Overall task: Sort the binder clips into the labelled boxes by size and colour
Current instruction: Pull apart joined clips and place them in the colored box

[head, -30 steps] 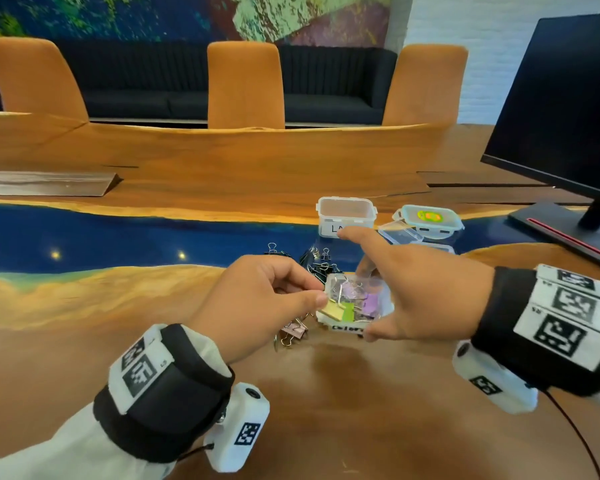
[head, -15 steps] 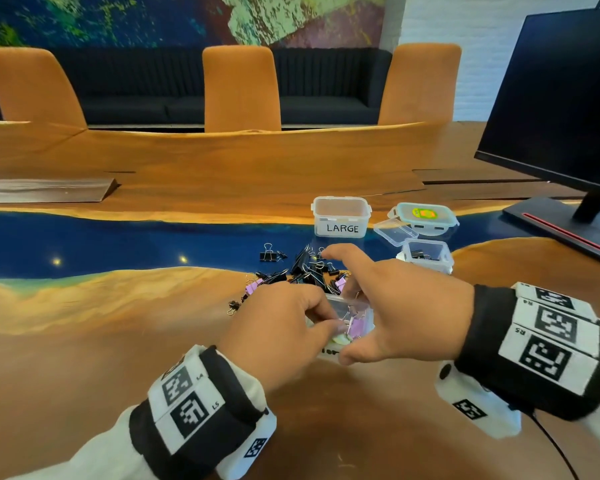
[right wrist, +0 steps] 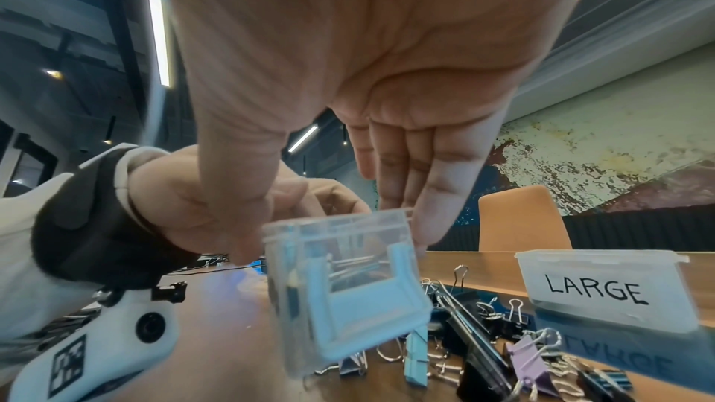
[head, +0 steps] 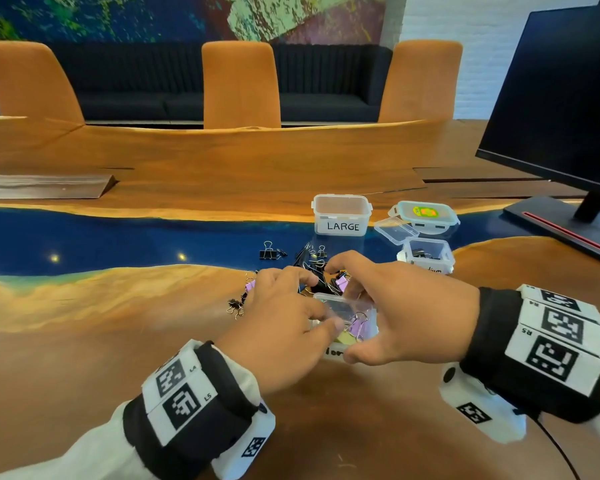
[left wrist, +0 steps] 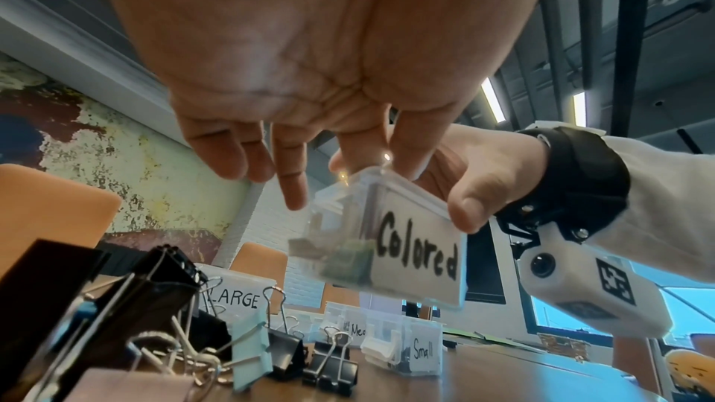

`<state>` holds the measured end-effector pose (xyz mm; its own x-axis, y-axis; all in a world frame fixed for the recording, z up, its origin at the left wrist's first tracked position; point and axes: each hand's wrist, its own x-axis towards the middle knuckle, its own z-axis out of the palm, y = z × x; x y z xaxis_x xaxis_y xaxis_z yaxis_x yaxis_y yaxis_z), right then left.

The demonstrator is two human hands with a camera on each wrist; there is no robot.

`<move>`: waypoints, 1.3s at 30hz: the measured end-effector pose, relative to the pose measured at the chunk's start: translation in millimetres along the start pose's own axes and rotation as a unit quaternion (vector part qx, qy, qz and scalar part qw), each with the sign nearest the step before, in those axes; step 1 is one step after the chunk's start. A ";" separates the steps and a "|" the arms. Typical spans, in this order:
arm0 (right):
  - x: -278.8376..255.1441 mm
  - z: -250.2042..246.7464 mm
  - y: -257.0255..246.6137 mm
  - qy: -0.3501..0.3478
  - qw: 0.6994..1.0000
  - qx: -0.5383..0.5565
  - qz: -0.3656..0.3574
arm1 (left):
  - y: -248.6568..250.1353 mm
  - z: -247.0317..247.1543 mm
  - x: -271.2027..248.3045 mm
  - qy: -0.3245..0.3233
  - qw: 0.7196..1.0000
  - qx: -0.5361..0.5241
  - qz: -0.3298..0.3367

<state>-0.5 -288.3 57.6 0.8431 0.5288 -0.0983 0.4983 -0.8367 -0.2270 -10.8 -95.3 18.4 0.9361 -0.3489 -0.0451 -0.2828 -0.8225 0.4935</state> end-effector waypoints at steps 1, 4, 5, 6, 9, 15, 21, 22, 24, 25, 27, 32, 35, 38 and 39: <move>-0.3 0.5 -0.5 0.001 1.000 0.000 -0.003 | 1.4 0.8 1.2 0.002 1.000 0.001 -0.005; -0.5 1.9 -3.0 0.004 1.000 -0.006 -0.012 | 4.6 0.0 4.5 -0.001 1.000 -0.012 -0.007; -0.6 2.3 -3.7 0.004 1.000 -0.008 -0.016 | 5.0 -1.4 5.1 -0.004 1.000 -0.018 -0.004; -0.6 2.9 -4.2 0.002 1.000 -0.011 -0.020 | 4.8 -3.0 5.9 -0.005 1.000 -0.021 0.003; -1.3 4.2 -2.9 0.003 1.000 -0.009 -0.022 | 2.8 -12.4 5.8 0.023 0.999 -0.035 0.033; -3.9 2.8 3.0 0.008 1.000 0.005 -0.009 | -3.2 -43.5 3.0 0.097 0.986 -0.119 0.067; -2.7 3.7 -0.8 0.017 0.999 0.042 -0.019 | 5.0 -41.4 7.1 0.036 0.988 0.013 0.151; -2.0 4.2 -1.3 0.020 0.998 0.051 -0.022 | 7.4 -38.0 7.4 0.028 0.985 0.030 0.167; -1.4 4.1 -2.2 0.023 0.997 0.067 -0.027 | 10.2 -32.2 7.2 0.032 0.978 0.026 0.205; -1.5 3.6 -2.3 0.025 0.996 0.074 -0.031 | 10.2 -31.1 6.8 0.047 0.976 0.006 0.213; -2.7 2.0 -1.0 0.027 0.996 0.075 -0.031 | 7.1 -32.3 6.8 0.099 0.976 -0.031 0.191; -3.1 0.1 1.9 0.015 0.999 0.050 -0.012 | -4.0 -37.1 5.9 0.092 0.990 0.002 0.110; -1.7 -1.2 0.7 0.014 0.998 0.053 -0.011 | -0.8 -30.3 2.2 0.016 0.992 0.053 0.112; -0.7 -0.4 -0.1 0.007 0.999 0.051 -0.010 | 1.4 -21.8 2.4 -0.019 0.991 0.088 0.103; -0.6 -0.7 0.0 0.006 0.999 0.051 -0.011 | 1.0 -20.7 3.0 -0.009 0.991 0.081 0.104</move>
<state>-0.9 -288.7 58.4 0.8352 0.5439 -0.0814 0.4932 -0.8062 -0.3268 -3.9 -87.9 36.7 0.8510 -0.5245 0.0271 -0.4999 -0.7932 0.3477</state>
